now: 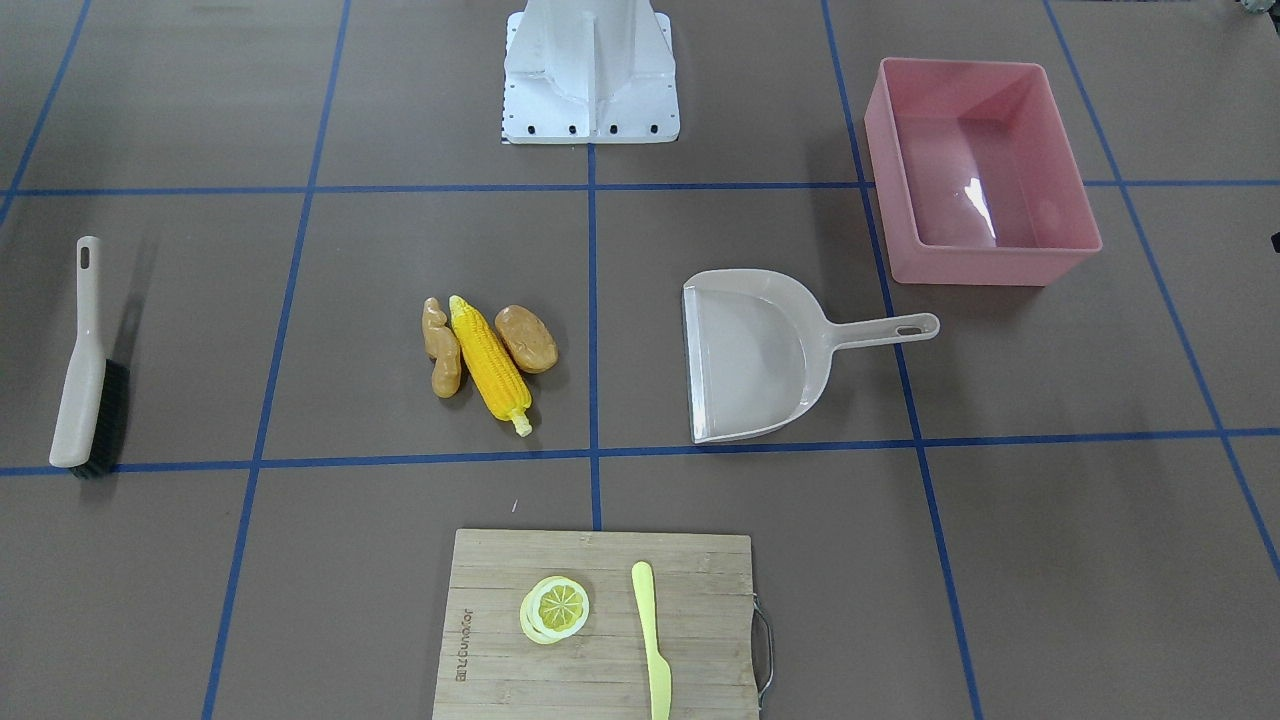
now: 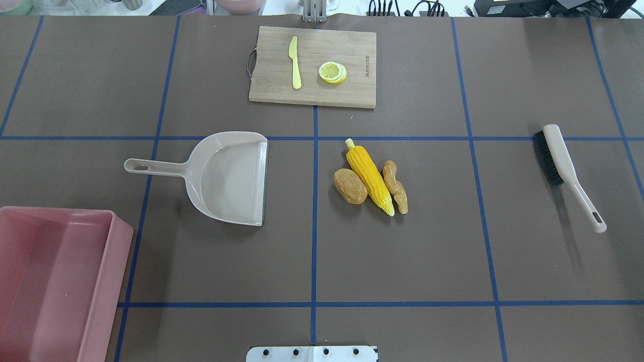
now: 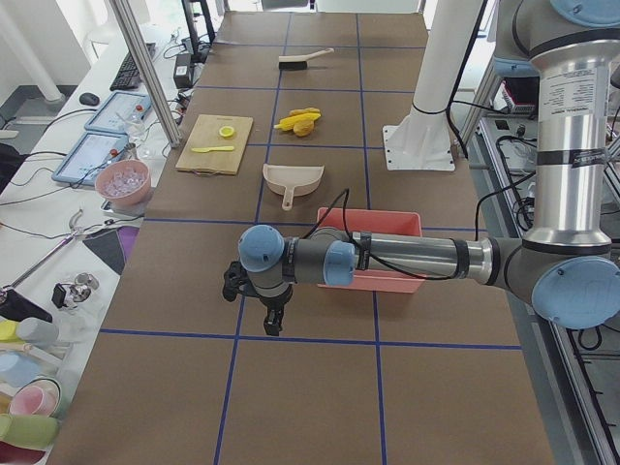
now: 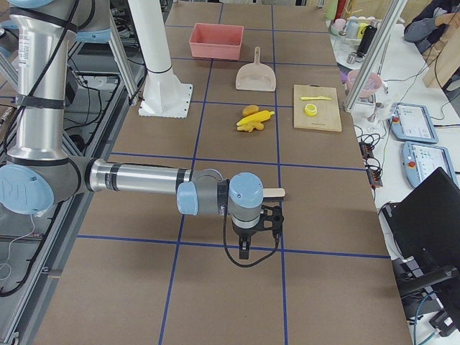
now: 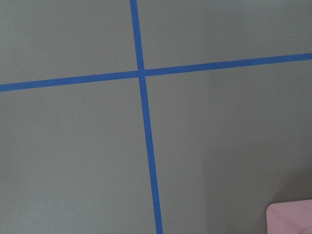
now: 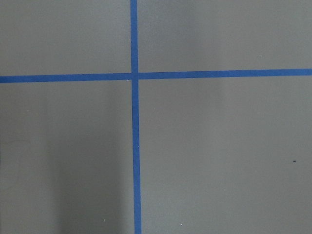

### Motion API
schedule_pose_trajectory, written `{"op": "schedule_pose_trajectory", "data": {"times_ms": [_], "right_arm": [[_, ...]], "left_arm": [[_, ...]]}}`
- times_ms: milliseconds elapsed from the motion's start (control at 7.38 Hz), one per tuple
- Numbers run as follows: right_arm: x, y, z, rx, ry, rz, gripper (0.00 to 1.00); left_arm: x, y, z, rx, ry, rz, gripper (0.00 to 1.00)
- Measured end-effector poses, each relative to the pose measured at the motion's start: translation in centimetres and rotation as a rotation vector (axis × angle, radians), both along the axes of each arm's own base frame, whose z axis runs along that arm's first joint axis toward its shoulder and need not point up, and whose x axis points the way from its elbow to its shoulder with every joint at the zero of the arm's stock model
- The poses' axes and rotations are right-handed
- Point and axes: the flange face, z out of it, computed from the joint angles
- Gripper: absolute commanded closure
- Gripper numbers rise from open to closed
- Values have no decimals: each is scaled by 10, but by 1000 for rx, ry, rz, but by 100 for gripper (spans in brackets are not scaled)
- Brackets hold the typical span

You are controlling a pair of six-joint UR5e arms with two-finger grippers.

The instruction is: Sweep and dump trash into bin

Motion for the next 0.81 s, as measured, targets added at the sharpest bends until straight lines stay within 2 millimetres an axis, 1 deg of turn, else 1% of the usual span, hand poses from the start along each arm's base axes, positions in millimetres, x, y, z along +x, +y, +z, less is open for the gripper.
{"op": "schedule_pose_trajectory", "data": {"times_ms": [678, 814], "right_arm": [[0, 3, 0, -4, -4, 1, 0], [-1, 7, 3, -8, -10, -1, 0]], "left_arm": [[-1, 2, 0, -3, -2, -1, 2], [-2, 3, 1, -5, -1, -2, 2]]}}
